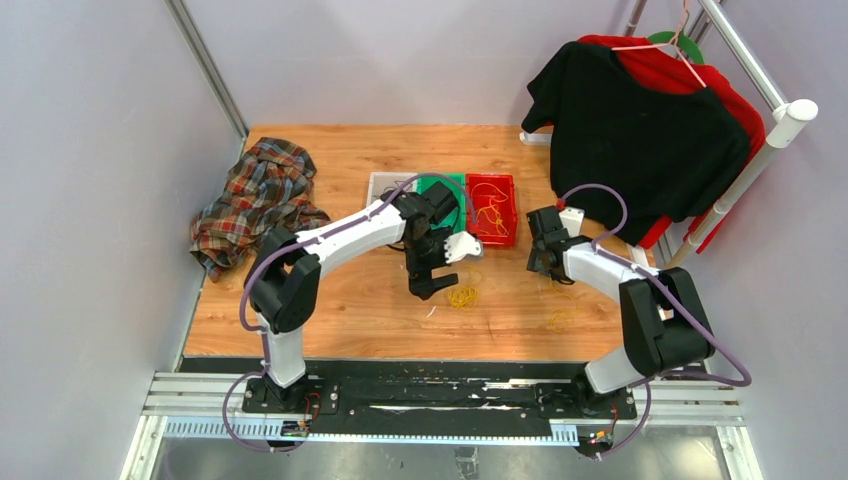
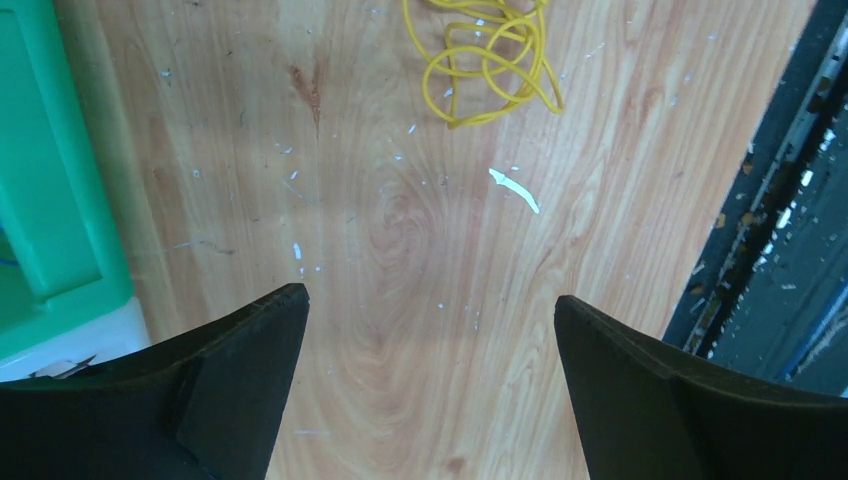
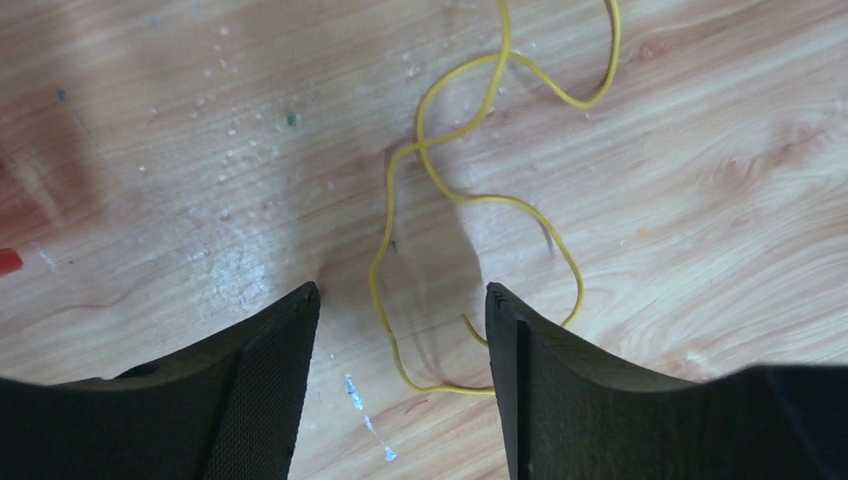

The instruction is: Untangle the cables

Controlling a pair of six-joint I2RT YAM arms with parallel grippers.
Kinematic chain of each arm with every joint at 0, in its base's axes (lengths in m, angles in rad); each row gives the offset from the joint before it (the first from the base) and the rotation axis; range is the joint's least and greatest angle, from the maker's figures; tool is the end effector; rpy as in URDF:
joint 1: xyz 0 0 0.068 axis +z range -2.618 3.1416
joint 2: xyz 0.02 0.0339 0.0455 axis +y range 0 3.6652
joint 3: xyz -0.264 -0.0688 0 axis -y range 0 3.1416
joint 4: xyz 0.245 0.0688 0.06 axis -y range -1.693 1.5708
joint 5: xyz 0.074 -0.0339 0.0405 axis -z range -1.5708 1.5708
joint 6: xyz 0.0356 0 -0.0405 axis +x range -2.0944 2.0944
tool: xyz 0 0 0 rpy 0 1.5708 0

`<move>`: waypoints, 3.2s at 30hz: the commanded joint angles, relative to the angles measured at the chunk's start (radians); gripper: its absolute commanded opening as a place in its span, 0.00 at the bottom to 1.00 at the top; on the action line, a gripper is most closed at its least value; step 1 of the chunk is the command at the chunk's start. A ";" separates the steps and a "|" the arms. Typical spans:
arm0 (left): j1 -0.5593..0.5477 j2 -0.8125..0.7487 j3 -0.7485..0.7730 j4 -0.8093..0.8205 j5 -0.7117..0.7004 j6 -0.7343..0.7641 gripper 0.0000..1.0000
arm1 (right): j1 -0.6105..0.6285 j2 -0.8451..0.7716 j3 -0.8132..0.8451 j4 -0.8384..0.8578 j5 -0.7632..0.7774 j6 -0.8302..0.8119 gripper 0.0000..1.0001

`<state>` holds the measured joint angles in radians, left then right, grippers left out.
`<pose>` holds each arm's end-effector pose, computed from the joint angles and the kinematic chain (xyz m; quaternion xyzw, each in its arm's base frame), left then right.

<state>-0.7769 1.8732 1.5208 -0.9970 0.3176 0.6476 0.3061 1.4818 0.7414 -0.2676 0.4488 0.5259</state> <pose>0.2582 -0.2694 0.2321 0.6546 0.7314 -0.1639 0.0987 0.2664 0.0680 0.1658 0.1641 0.9242 -0.0861 0.3340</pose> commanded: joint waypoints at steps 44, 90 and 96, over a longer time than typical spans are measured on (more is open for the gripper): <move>0.177 -0.638 -0.288 0.426 -0.361 -0.337 0.98 | 0.010 -0.068 0.727 0.151 -0.420 -0.171 0.01; 0.235 -0.732 -0.275 0.329 -0.269 -0.279 0.98 | 0.066 0.352 0.605 0.109 -0.532 -0.302 0.01; 0.234 -0.708 -0.271 0.306 -0.193 -0.276 0.98 | 0.055 0.334 0.655 0.087 -0.532 -0.328 0.20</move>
<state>-0.5446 1.1442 1.2491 -0.6800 0.0582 0.3611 0.3698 1.8347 1.3327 -0.1455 -0.0826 0.1993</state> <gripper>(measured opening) 0.980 0.139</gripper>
